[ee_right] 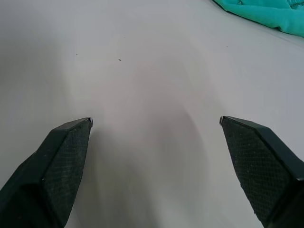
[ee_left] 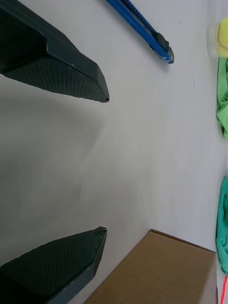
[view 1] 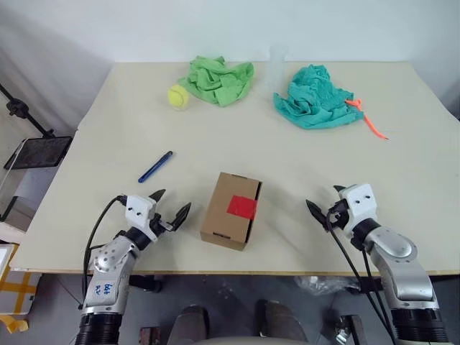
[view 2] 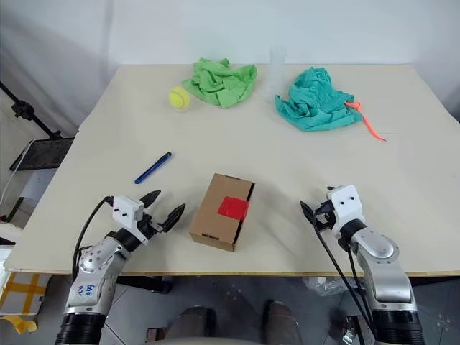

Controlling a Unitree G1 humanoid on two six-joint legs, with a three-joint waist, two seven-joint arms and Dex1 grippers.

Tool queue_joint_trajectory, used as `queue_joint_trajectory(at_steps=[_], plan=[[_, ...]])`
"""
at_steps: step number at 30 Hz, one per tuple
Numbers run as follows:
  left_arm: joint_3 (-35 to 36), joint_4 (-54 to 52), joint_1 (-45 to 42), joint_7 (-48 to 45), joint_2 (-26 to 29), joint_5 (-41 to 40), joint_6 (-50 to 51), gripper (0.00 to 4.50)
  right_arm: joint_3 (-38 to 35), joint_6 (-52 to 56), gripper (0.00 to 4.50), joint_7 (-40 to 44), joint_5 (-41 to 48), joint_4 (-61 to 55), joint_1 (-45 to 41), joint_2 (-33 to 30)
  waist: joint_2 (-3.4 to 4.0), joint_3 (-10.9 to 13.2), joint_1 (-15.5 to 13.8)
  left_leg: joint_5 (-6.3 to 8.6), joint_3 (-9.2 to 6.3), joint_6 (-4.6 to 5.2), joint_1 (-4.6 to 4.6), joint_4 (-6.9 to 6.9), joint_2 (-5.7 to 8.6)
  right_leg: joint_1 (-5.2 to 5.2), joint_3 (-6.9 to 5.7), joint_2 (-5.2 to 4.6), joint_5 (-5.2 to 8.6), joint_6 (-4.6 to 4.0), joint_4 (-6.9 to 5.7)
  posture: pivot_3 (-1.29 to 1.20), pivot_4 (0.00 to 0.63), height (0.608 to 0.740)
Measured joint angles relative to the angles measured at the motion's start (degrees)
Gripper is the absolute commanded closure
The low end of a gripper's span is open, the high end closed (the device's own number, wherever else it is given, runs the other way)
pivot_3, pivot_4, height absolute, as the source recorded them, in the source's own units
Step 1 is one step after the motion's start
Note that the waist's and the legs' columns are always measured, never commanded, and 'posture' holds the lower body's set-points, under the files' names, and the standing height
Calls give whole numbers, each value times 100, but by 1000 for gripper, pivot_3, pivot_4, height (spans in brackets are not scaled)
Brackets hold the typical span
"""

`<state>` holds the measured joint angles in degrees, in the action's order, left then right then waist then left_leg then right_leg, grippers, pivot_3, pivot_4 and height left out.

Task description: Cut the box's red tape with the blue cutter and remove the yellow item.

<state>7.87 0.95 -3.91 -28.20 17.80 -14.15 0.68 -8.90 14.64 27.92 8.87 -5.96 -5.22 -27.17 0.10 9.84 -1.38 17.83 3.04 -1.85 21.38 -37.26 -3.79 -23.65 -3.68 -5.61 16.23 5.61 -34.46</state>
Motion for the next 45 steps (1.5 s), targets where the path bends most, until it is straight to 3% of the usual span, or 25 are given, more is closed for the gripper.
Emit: queue_joint_trajectory(at_steps=[14, 15, 19, 29, 37, 45], plan=[[-236, -3, -375, 236, -108, 162, 565, 38, 74, 901, 0, -184, -166, -789, 135, -155, 0, 0, -19, 0, 1, 0, -6, -13, 3, 7, 6, 0, -3, 5, -8, 0, 150, 740], [-265, 37, -433, 167, -104, 149, 589, 216, 110, 947, 0, -159, -156, -877, 150, -155, 0, 0, -14, 0, 1, 0, -6, -17, 3, 7, 7, 0, -3, 5, -12, 0, 150, 740], [-360, 204, -673, 94, -135, 148, 685, 1154, 132, 1401, 865, -39, 64, -1161, 114, -175, 0, 0, -22, 0, 0, 0, -7, -21, 3, 8, 9, 0, -3, 5, -16, 0, 150, 740], [-632, 255, -912, -171, -205, 91, 883, 4316, 429, 2313, 4409, 258, 444, -1876, -46, -372, -2, 1, -2, 0, 1, 0, -5, -18, 4, 6, 11, 1, -3, 5, -14, 0, 150, 740], [-784, 41, -951, -717, 31, -107, 1435, 4445, 1221, 3155, 4488, 407, 594, -1542, -1264, -311, -2, 1, 19, 0, 3, 0, -5, -23, 4, 2, 14, 1, -3, 5, -18, 0, 150, 740], [-1061, -527, -875, -1177, 331, -268, 2284, 4445, 1596, 3692, 4488, 425, 753, -799, -2362, 227, -4, 2, 16, 1, 8, 2, 4, -20, 4, -4, 15, 1, -2, 5, -16, 0, 150, 740]])
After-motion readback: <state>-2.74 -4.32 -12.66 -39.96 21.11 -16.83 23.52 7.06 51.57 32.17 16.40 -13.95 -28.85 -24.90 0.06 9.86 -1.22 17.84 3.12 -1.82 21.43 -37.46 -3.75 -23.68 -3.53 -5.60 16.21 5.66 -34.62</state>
